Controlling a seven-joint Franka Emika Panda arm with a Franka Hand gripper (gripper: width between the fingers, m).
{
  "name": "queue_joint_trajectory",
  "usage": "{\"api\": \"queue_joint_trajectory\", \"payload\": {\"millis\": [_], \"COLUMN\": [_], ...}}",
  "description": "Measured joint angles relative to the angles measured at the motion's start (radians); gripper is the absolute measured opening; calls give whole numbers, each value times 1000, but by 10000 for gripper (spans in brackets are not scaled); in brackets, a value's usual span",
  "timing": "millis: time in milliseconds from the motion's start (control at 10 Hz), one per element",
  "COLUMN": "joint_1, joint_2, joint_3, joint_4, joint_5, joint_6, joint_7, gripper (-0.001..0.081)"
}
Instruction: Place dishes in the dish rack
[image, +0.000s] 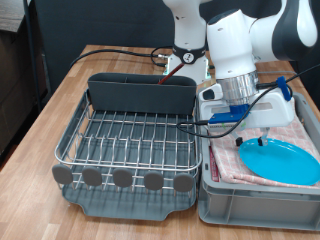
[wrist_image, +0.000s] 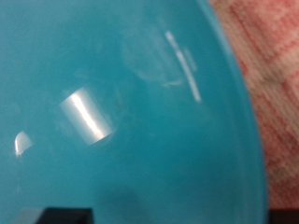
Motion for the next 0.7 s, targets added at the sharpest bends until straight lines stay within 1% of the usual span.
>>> {"api": "queue_joint_trajectory", "payload": {"millis": [100,200,300,400,500,700], "joint_1": [0,0,0,0,0,0], "joint_2": [0,0,0,0,0,0], "joint_3": [0,0,0,0,0,0], "joint_4": [0,1,1,1,1,1], "joint_5": [6,8,10,11,12,13], "joint_6": [0,0,0,0,0,0], "joint_7": [-3,-5,-6,-7,-8,-10], "gripper": [272,272,96,96,31,31]}}
